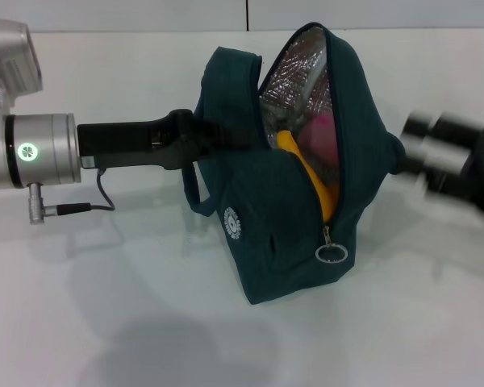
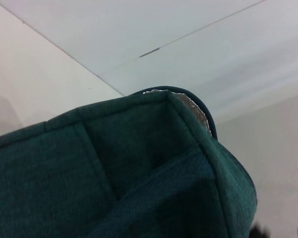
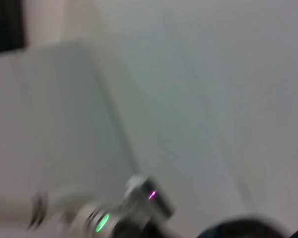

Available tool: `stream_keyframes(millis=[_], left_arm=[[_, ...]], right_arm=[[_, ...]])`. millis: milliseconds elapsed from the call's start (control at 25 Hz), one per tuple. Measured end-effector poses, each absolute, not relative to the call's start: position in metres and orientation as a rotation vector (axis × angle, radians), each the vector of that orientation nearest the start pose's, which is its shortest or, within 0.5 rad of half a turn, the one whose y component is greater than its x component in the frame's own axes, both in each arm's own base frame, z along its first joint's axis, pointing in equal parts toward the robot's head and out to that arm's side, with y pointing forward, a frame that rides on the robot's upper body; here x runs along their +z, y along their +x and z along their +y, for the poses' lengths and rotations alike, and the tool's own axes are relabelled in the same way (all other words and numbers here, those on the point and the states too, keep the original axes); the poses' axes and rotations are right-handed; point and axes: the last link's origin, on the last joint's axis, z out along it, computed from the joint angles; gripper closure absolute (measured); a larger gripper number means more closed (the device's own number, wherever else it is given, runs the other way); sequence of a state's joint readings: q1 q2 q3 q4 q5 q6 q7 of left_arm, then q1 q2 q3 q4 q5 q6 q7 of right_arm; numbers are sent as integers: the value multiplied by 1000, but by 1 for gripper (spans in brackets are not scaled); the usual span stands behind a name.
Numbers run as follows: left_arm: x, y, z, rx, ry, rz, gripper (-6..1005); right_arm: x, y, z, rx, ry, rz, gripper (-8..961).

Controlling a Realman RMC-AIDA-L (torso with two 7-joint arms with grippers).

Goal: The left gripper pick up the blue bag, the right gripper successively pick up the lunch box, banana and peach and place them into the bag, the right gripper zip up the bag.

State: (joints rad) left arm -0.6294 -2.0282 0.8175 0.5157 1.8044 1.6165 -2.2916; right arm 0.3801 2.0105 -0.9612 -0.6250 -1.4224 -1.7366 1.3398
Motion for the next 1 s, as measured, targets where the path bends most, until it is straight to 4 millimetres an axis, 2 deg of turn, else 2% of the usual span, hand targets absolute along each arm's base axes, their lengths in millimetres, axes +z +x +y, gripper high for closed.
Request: stream_keyframes(millis=[240,600,880,1000], left_arm=[[-7,-219,342,-1000,-2521,-1894,966],[-7,-219,342,-1003,-2527,-1880,966],[-7,-219,342,-1004,-2525,-1880,966],[-7,-219,342,-1003,-2525,-1880,966]], right_arm=[[-1,256,280,1042,-2800,473,323],[-16,261,282,965,-2829,515,331],[-34,258,282,863,-2910,503,353],[-35,257,282,864,-2910,504,363]])
